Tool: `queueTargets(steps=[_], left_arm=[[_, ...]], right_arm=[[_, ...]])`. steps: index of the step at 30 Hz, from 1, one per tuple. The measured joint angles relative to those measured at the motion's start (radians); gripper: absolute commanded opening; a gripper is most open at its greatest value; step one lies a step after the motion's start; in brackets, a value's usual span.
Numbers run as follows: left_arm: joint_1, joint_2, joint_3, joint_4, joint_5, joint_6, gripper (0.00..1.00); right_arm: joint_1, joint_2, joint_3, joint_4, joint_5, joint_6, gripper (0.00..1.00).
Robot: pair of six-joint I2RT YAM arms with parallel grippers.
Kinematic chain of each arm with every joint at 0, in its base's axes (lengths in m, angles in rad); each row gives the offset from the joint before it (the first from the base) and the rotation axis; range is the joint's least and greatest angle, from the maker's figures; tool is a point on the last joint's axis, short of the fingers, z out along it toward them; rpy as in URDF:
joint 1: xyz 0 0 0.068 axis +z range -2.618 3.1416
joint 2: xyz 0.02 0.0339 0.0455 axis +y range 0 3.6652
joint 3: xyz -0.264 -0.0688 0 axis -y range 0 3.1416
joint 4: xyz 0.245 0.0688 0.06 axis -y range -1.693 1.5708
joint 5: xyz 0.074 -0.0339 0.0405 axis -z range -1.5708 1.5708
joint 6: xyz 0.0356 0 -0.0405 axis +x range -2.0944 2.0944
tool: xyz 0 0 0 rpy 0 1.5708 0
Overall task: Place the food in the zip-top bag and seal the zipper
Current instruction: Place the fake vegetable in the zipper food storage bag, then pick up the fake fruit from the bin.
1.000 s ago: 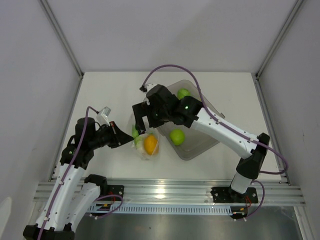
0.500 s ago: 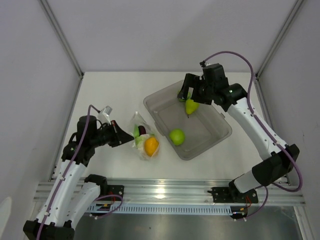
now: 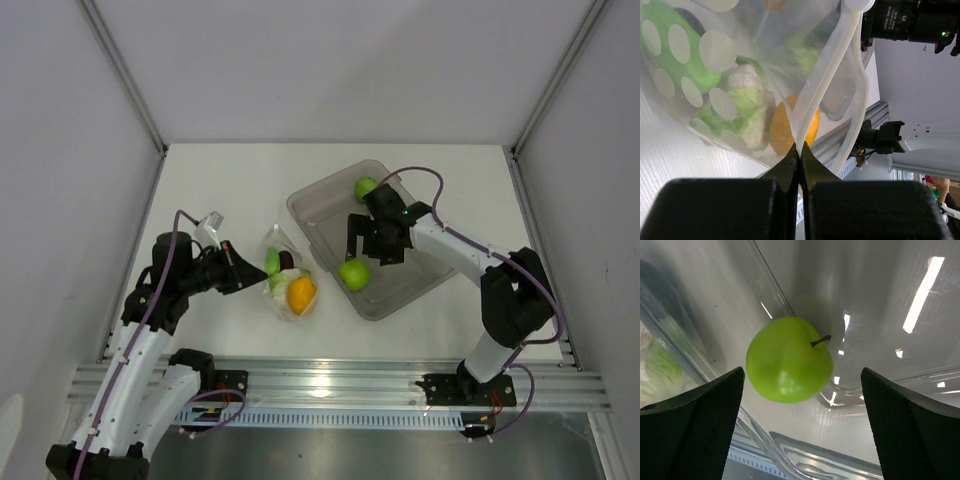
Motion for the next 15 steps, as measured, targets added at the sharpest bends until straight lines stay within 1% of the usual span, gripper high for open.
queueTargets(steps=[10,15], left_arm=[[0.0,-0.002,0.0,0.0,0.003,0.0,0.01],[0.0,-0.01,0.0,0.0,0.003,0.0,0.01]], right_arm=[[0.075,0.119,0.003,0.055,0.014,0.093,0.99],[0.097,0.131,0.003,0.061,0.024,0.116,0.99]])
